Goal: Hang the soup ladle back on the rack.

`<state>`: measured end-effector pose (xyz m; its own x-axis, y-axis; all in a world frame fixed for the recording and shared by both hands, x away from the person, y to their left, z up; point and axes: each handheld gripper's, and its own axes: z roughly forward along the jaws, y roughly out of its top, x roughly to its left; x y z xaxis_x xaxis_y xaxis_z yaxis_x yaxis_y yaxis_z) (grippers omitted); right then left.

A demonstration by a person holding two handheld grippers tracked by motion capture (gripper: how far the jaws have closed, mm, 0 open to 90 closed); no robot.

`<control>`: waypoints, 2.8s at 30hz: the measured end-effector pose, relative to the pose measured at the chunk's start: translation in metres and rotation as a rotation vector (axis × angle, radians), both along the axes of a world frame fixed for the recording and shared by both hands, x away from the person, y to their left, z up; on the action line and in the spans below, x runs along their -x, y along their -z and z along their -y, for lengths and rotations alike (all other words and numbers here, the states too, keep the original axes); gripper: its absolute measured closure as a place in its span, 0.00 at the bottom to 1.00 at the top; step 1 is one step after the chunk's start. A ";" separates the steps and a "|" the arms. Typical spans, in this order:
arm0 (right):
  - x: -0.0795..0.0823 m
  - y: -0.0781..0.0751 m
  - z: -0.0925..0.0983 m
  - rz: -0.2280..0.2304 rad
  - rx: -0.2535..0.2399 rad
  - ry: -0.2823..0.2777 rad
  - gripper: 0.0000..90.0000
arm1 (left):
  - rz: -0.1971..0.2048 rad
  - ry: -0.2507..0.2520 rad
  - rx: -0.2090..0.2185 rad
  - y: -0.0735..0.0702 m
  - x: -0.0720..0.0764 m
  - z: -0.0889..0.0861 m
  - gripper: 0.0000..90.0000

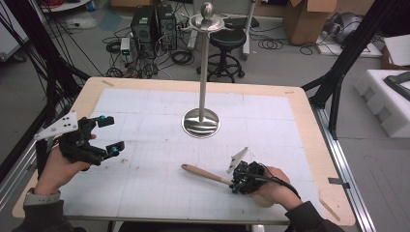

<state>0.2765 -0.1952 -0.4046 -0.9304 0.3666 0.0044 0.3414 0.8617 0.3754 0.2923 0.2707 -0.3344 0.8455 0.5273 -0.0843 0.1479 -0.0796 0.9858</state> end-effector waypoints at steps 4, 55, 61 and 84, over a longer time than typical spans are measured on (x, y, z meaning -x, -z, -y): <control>0.000 -0.006 0.007 0.038 -0.053 0.024 0.87 | 0.002 -0.002 0.004 -0.001 0.000 -0.001 0.02; -0.012 -0.070 0.076 0.254 -0.574 0.143 0.87 | 0.020 -0.009 0.006 -0.002 0.004 -0.001 0.03; -0.017 -0.074 0.080 0.272 -0.587 0.156 0.87 | 0.017 -0.010 0.002 -0.002 0.004 0.000 0.03; -0.038 -0.110 0.100 0.317 -0.692 0.171 0.87 | 0.015 -0.009 -0.004 -0.002 0.004 -0.001 0.03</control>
<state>0.3143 -0.2948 -0.2944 -0.8563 0.5157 0.0278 0.2350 0.3413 0.9101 0.2880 0.2714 -0.3328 0.8418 0.5353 -0.0696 0.1338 -0.0820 0.9876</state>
